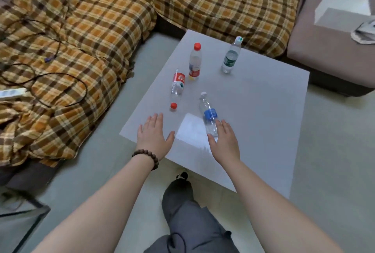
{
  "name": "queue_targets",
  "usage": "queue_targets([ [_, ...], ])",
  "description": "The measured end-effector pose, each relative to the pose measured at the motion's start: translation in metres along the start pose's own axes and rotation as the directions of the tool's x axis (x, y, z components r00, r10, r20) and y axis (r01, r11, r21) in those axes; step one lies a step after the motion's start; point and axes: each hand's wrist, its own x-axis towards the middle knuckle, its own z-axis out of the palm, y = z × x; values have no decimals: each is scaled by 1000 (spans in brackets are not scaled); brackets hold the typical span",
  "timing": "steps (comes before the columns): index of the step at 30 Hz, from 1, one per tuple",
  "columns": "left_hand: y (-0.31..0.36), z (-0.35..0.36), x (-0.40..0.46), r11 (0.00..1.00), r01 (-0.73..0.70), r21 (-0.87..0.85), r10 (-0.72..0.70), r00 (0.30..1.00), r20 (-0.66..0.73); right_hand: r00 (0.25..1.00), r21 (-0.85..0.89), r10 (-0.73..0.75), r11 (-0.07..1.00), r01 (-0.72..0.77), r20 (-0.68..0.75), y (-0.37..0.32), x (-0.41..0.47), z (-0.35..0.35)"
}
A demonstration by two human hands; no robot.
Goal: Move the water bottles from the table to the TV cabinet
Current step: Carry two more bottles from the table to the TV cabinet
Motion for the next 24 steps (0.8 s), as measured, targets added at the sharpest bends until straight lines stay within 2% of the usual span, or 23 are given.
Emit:
queue_targets([
  [11, -24, 5, 155, 964, -201, 172, 170, 969, 180, 967, 69, 253, 965, -254, 20, -9, 117, 46],
  [17, -37, 20, 218, 896, -364, 256, 282, 909, 307, 929, 36, 365, 929, -367, 65, 7, 162, 71],
  [24, -53, 49, 302, 796, -533, 286, 403, 820, 407, 889, -89, 458, 886, -455, 16, 22, 201, 107],
])
